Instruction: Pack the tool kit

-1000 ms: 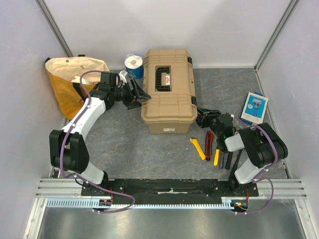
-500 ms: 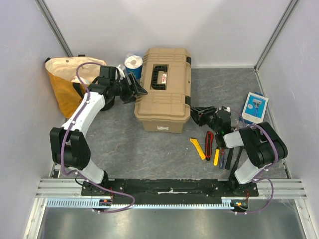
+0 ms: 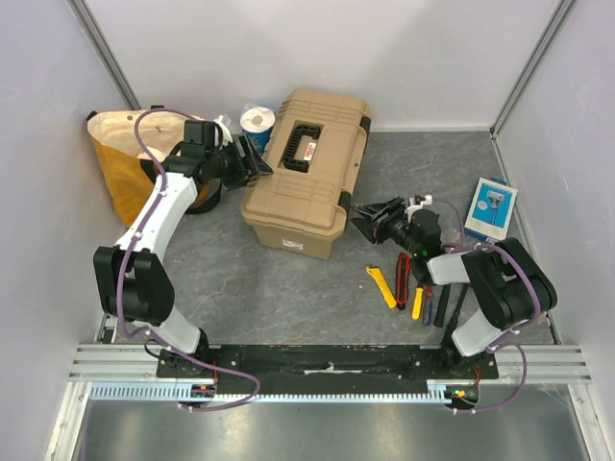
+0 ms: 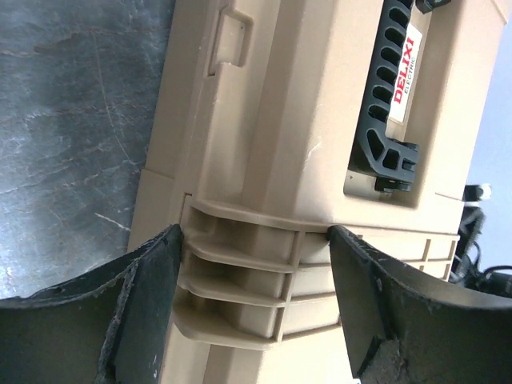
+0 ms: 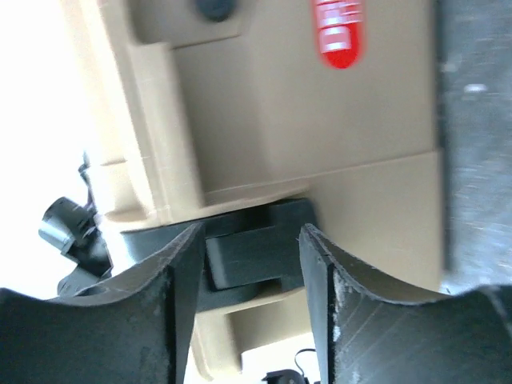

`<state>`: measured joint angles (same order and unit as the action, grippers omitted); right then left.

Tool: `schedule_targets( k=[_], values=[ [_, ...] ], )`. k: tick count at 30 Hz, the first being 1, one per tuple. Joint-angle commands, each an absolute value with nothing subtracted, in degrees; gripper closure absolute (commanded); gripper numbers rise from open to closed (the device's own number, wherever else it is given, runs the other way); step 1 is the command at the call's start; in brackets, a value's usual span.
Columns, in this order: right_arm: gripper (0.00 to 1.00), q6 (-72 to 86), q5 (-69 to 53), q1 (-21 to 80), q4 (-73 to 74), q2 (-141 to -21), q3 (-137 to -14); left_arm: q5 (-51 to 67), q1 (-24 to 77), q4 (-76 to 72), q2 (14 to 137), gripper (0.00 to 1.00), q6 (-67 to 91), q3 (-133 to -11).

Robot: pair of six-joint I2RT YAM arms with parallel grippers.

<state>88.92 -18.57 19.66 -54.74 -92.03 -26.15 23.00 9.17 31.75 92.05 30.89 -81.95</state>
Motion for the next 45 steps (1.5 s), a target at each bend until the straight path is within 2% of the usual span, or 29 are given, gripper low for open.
schedule_targets(
  k=[1,7,17,21,24,26,32,41,45],
  values=[
    [0.39,88.2,-29.6,22.9,-72.6,-88.2,-30.2,25.6,10.6,32.3,93.2,0.23,31.9,-84.3],
    [0.29,82.1,-33.4,22.2,-74.1,-88.4,-26.9,25.5,10.4,33.3,92.1,0.22,30.0,-85.3],
    [0.27,79.4,-31.6,20.6,-72.4,-87.1,-23.5,23.9,10.1,35.9,91.1,0.21,27.6,-88.8],
    [0.18,77.5,-29.4,19.9,-69.6,-84.7,-22.5,23.4,10.1,36.5,91.1,0.21,27.1,-90.2],
    [0.06,75.4,-26.8,19.5,-65.5,-82.5,-21.8,23.2,10.0,36.7,91.1,0.21,26.5,-90.5],
    [0.02,73.7,-25.3,19.5,-61.8,-81.0,-21.6,22.9,10.0,36.9,91.0,0.20,26.2,-90.4],
    [0.02,69.8,-23.4,19.6,-55.1,-79.2,-22.6,22.8,9.9,37.1,90.4,0.20,25.4,-89.3],
    [0.02,77.4,-22.1,19.3,-68.0,-86.1,-19.3,23.0,11.0,36.0,87.8,0.19,25.1,-88.8],
    [0.02,85.8,-21.4,19.3,-83.1,-93.2,-17.0,19.7,11.8,36.4,86.5,0.19,25.0,-85.4]
  ],
)
